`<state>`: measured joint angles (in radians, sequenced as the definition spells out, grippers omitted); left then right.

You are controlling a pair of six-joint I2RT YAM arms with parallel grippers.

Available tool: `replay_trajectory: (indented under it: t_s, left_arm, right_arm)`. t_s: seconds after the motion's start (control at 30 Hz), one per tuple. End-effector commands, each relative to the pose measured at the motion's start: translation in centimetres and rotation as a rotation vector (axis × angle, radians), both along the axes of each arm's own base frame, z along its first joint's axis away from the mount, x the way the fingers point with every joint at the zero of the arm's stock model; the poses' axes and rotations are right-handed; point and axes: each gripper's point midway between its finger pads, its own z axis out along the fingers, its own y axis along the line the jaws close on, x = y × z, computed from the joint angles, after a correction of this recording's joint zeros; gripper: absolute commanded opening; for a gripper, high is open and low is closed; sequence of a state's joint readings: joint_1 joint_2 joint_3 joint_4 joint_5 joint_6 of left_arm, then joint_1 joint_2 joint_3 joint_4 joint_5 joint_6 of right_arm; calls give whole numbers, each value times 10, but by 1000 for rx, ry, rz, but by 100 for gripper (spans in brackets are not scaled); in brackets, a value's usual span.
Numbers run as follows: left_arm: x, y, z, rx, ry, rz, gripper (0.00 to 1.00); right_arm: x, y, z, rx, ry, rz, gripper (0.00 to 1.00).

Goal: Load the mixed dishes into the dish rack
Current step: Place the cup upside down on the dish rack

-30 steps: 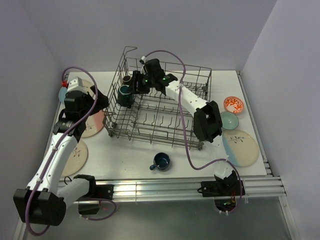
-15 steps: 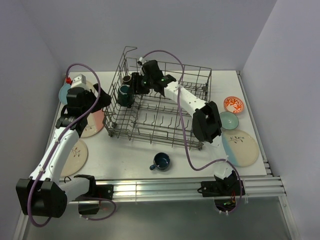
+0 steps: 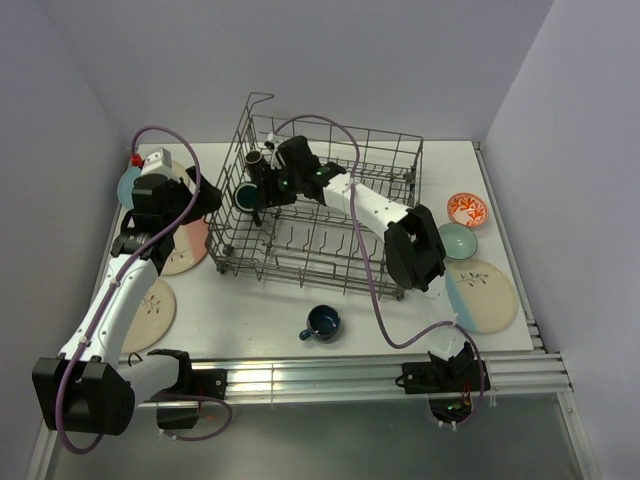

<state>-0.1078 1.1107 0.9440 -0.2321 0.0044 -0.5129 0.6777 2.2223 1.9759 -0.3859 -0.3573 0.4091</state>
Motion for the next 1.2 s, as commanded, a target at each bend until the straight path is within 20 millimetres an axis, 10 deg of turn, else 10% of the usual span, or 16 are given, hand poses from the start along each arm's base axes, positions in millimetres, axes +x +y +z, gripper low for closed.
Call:
replay_trajectory:
  t_s: [0.0, 0.53, 1.17]
  left_arm:
    - [4, -1, 19, -1, -73, -17, 91]
    - [2, -3, 12, -7, -64, -25, 91]
    - [25, -19, -19, 18, 21, -135, 88]
  right_arm:
    - [-1, 2, 41, 46, -98, 19, 54]
    - [22, -4, 74, 90, -198, -18, 57]
    - [45, 11, 27, -14, -223, -7, 57]
